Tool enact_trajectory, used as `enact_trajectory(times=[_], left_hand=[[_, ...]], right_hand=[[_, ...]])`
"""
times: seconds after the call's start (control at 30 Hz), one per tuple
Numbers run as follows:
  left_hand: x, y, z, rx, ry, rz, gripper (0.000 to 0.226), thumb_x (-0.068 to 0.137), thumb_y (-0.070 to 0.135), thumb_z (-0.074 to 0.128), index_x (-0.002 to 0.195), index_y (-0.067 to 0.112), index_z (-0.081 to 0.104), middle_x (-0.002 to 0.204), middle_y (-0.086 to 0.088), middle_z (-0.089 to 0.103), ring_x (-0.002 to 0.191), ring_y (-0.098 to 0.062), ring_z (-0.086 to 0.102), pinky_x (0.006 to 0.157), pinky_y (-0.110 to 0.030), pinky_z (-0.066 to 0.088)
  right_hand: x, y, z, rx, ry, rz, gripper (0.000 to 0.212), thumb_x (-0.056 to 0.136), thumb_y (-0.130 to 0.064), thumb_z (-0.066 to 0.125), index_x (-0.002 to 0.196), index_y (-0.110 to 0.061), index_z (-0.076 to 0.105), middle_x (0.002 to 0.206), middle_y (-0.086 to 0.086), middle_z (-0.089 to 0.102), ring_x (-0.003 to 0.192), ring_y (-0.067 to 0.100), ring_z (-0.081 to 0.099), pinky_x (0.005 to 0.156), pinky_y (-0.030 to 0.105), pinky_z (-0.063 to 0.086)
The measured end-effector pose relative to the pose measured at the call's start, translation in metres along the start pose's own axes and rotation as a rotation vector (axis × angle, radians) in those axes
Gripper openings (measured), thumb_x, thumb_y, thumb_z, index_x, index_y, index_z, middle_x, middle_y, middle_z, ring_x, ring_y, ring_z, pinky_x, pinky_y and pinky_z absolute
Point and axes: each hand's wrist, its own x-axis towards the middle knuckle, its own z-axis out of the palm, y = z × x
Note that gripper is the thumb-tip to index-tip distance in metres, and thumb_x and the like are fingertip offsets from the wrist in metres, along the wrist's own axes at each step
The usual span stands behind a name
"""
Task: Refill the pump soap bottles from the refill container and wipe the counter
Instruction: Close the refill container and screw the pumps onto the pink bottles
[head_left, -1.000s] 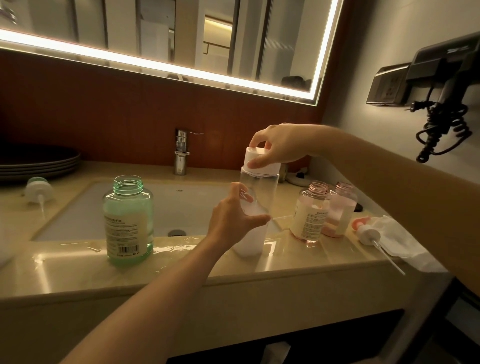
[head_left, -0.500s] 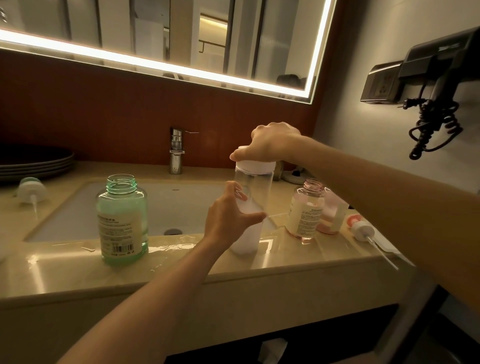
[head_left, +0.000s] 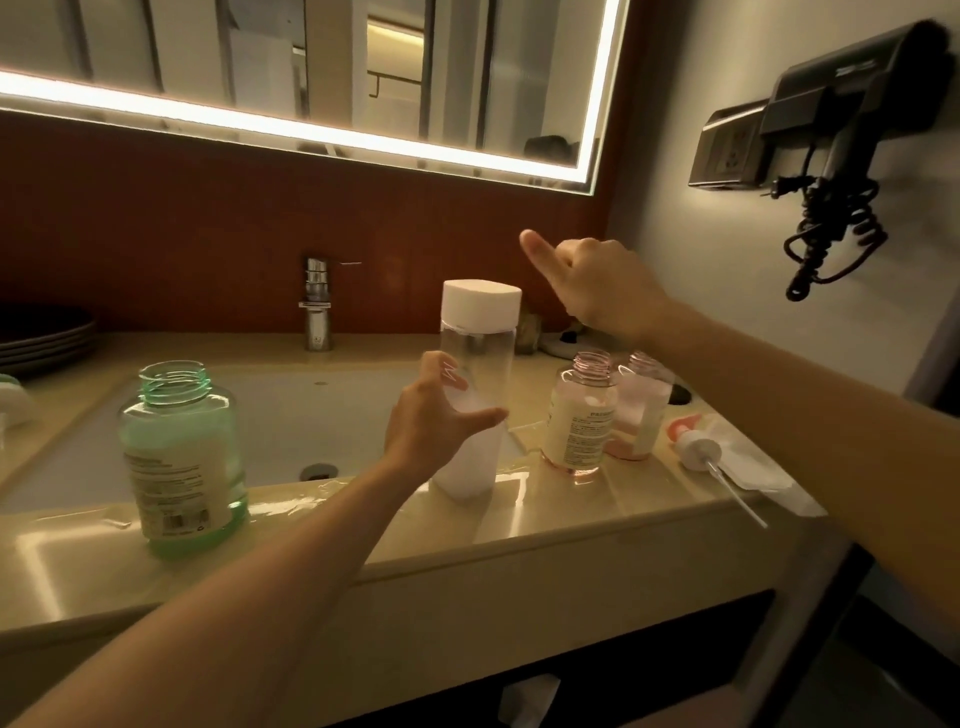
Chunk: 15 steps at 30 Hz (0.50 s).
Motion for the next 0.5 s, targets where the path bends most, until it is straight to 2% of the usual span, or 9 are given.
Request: enact_trajectory(times=[0.1,0.2,0.3,0.37,0.43,0.5], left_hand=[[0.025,0.004,0.012,-0.020,0.058,0.008,0.070,0.064,0.036,0.081,0.117,0.011,0.042,0.101,0.003,0.054,0.091,-0.016,0.052,0.077,-0.031,0.045],[0.058,0.009,0.028,-0.038,0.064,-0.006,0.070,0.064,0.036,0.082,0.116,0.010,0.043,0.098,0.002,0.054,0.090,-0.018,0.053,0.078,-0.032,0.048],[0.088,0.011,0.059,-0.074,0.018,-0.025,0.071,0.063,0.036,0.082,0.117,0.009,0.043,0.099,0.000,0.055,0.091,-0.018,0.055,0.079,-0.031,0.048],[0.105,0.011,0.084,-0.106,-0.010,-0.048,0.071,0.064,0.034,0.082,0.118,0.008,0.043,0.101,-0.002,0.056,0.093,-0.018,0.055,0.081,-0.029,0.048],[0.119,0.007,0.108,-0.136,-0.041,-0.090,0.071,0.065,0.033,0.081,0.119,0.009,0.042,0.101,-0.003,0.056,0.093,-0.017,0.055,0.082,-0.029,0.048],[0.125,0.003,0.121,-0.159,-0.066,-0.116,0.067,0.068,0.029,0.079,0.121,0.009,0.042,0.104,-0.004,0.057,0.094,-0.017,0.055,0.084,-0.030,0.049]], right_hand=[[-0.003,0.047,-0.001,0.068,0.067,0.105,0.061,0.092,-0.062,0.023,0.074,-0.014,0.056,0.066,0.002,0.058,0.065,0.017,0.057,0.069,0.030,0.044],[-0.008,0.096,0.003,0.055,0.089,0.234,0.051,0.093,-0.056,0.033,0.065,-0.017,0.051,0.068,0.004,0.061,0.067,0.022,0.059,0.066,0.030,0.044],[-0.015,0.147,0.011,0.001,0.084,0.376,0.043,0.093,-0.047,0.044,0.073,-0.012,0.057,0.078,0.009,0.065,0.075,0.028,0.061,0.071,0.033,0.046],[-0.022,0.176,0.021,-0.065,-0.017,0.472,0.038,0.091,-0.041,0.050,0.080,-0.006,0.060,0.080,0.010,0.064,0.078,0.028,0.060,0.072,0.037,0.049],[-0.030,0.198,0.033,-0.125,-0.194,0.577,0.036,0.089,-0.040,0.053,0.086,-0.005,0.061,0.076,0.010,0.063,0.073,0.026,0.062,0.070,0.038,0.053],[-0.040,0.205,0.043,-0.155,-0.383,0.628,0.037,0.088,-0.045,0.055,0.089,-0.008,0.060,0.073,0.007,0.063,0.066,0.021,0.063,0.060,0.032,0.054]])
